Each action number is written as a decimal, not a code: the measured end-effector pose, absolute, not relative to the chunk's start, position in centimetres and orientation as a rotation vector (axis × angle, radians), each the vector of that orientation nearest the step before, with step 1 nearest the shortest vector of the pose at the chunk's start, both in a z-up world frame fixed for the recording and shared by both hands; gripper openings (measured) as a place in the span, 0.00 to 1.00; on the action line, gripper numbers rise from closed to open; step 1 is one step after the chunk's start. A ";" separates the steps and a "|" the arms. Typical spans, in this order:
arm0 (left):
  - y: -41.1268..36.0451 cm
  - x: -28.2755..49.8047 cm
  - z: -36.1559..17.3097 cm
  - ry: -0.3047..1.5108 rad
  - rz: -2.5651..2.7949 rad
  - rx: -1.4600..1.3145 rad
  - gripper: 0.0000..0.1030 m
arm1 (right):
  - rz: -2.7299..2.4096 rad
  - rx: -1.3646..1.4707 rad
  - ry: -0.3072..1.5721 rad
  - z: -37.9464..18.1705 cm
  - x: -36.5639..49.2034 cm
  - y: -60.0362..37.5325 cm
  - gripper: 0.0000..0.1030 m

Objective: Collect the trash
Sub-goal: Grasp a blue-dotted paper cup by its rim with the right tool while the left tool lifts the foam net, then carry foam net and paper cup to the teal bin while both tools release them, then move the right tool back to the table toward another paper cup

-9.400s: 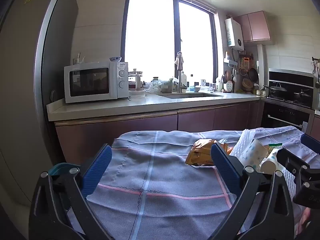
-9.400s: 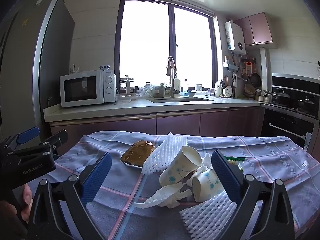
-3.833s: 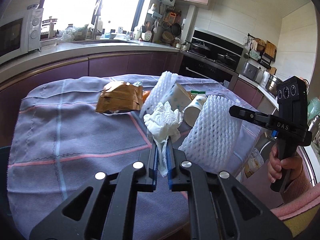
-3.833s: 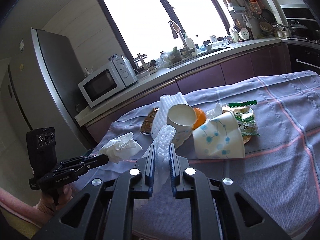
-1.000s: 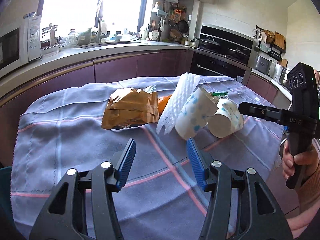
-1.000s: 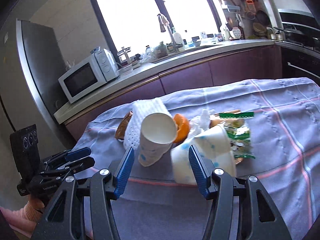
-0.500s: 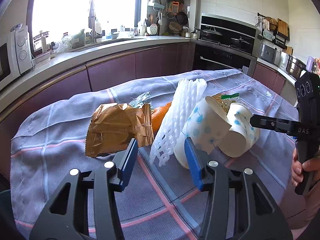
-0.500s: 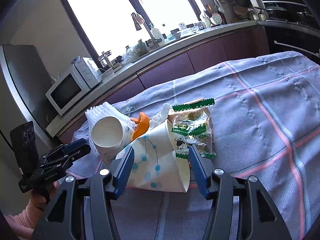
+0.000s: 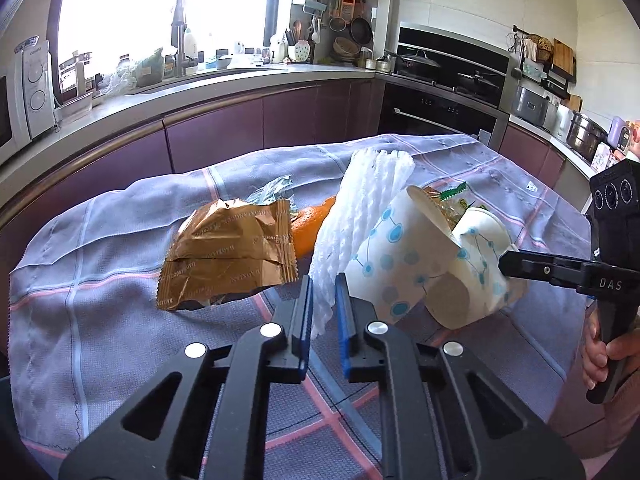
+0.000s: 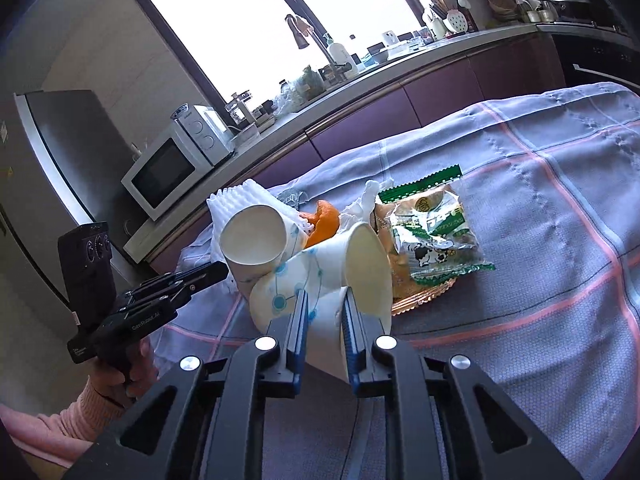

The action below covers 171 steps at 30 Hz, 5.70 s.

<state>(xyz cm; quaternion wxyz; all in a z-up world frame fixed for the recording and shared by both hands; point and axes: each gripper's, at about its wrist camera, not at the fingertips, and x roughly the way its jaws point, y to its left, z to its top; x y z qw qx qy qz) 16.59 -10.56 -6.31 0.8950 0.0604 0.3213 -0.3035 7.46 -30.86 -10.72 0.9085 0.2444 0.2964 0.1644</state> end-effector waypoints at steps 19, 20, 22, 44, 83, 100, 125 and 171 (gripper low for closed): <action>-4.4 11.8 -3.6 0.580 -0.618 0.041 0.10 | 0.359 0.463 0.554 -8.2 3.8 -29.8 0.03; -3.9 11.5 -3.4 0.575 -0.613 0.035 0.10 | 0.354 0.461 0.551 -8.1 3.7 -29.8 0.03; -3.0 11.0 -3.1 0.567 -0.607 0.021 0.10 | 0.350 0.457 0.544 -7.8 3.4 -29.8 0.03; 8.0 5.9 -1.2 0.510 -0.443 -0.039 0.10 | 0.470 0.368 0.499 -4.1 3.6 -24.2 0.03; 32.0 2.3 -4.7 0.580 0.114 -0.193 0.10 | 1.088 0.101 0.674 -2.2 15.3 7.7 0.03; 33.6 4.9 -7.5 0.643 0.147 -0.214 0.10 | 1.068 0.057 0.766 -3.9 17.4 12.3 0.03; 33.5 11.4 -13.1 0.791 0.167 -0.220 0.31 | 0.992 -0.009 0.891 -6.9 20.8 17.2 0.09; 2.0 17.2 -6.5 0.680 -0.504 0.062 0.41 | 0.334 0.421 0.635 -8.3 6.6 -24.7 0.33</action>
